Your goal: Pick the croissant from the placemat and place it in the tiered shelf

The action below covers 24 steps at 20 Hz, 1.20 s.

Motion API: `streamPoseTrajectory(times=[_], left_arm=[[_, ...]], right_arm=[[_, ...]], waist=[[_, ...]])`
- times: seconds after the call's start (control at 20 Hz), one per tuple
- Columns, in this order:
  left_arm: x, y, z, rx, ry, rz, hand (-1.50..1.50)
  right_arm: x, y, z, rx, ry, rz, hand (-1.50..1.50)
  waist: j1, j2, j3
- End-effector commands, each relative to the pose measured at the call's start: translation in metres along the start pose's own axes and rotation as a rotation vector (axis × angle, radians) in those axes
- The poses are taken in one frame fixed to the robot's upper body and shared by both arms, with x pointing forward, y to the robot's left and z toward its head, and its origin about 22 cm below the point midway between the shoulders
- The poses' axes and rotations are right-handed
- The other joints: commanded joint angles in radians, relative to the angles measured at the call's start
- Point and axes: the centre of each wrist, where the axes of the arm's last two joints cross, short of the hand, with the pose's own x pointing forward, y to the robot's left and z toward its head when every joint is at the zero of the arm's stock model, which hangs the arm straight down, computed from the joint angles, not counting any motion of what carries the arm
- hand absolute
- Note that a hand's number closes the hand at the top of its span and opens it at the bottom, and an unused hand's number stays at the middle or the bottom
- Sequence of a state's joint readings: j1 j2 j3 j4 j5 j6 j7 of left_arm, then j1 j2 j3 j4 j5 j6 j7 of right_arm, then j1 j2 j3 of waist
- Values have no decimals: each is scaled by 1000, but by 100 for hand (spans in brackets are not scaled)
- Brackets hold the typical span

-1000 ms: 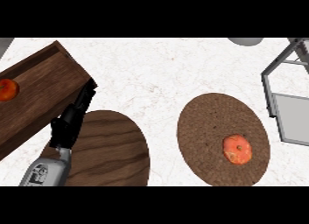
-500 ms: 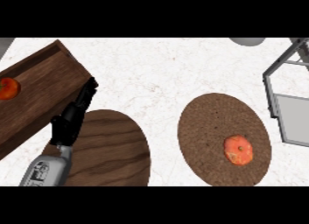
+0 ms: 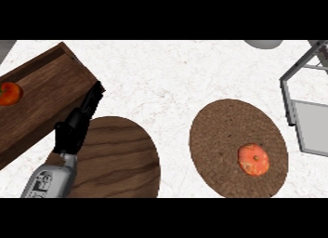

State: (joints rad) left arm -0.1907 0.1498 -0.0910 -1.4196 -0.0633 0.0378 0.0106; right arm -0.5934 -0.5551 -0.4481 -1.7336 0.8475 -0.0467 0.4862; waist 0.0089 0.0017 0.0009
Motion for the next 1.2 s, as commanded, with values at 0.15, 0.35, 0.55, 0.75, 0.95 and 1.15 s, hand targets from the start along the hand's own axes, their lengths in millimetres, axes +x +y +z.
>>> streamPoseTrajectory(times=[0.15, 0.35, 0.55, 0.75, 0.95, 1.15], left_arm=[[-2, 3, 1, 17, 1, 7, 0], [10, 2, 2, 14, -1, -3, 0], [-4, 3, -2, 6, 9, -16, 0], [7, -6, 1, 22, 2, 6, 0], [-7, 5, 8, 15, 15, -9, 0], [-6, 8, 3, 5, 17, 23, 0]], right_arm=[[-43, 18, -17, -19, 45, -170, 150], [-41, 11, -33, -2, 34, -151, 150], [-64, 6, -40, -17, 12, -162, 150], [-95, -2, -29, -86, 187, 127, -150], [-94, 10, -21, -77, 225, 113, -150], [-88, -5, -28, -103, 243, -15, -150]], waist=[[-5, -1, 0], [-5, -2, -1], [-7, -1, -1], [-12, -2, -1], [-8, -2, -1], [-10, -2, -1]])
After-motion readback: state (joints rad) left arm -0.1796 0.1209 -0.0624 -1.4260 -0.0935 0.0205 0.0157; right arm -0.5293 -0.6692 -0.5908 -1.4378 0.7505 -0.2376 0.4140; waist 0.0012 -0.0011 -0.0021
